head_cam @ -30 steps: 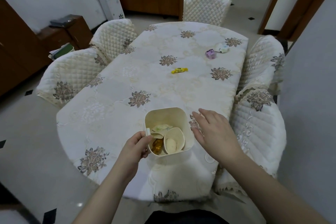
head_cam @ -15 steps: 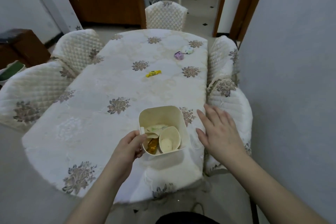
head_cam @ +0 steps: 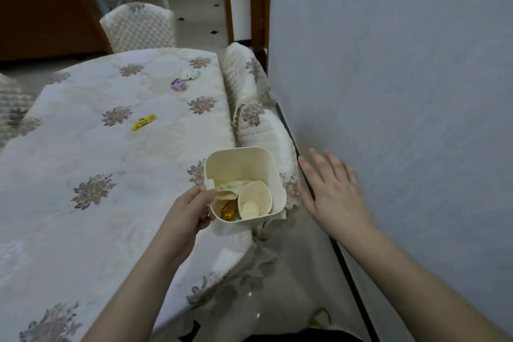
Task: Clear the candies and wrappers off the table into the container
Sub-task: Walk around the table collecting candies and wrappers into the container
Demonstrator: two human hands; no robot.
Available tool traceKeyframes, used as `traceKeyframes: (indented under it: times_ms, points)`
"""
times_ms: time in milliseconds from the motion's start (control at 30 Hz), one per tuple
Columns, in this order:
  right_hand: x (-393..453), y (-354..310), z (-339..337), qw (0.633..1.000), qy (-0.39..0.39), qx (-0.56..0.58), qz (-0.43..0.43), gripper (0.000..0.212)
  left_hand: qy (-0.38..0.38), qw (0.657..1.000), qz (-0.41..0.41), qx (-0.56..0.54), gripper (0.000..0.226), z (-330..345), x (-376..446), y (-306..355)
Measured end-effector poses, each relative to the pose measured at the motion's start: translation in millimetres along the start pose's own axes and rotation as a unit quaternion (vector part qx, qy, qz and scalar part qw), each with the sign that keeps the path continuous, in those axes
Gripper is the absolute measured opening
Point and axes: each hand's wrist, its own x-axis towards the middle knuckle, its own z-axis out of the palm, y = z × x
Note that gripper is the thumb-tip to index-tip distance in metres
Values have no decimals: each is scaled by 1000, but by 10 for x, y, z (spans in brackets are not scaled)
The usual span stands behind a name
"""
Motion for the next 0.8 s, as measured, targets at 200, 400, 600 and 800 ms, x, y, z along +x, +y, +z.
traceKeyframes:
  times_ms: [200, 400, 600, 800]
  points:
    - [-106, 611, -70, 998, -12, 10, 63, 54, -65, 997, 24, 40, 24, 566, 277, 243]
    - [-102, 1419, -81, 995, -21, 20, 95, 51, -76, 996, 39, 36, 23, 1241, 626, 409]
    - [139, 1823, -45, 995, -38, 42, 84, 53, -56, 998, 37, 9, 23, 1654, 760, 375]
    - [466, 1933, 20, 995, -51, 60, 58, 55, -27, 999, 30, -16, 28, 1667, 890, 406]
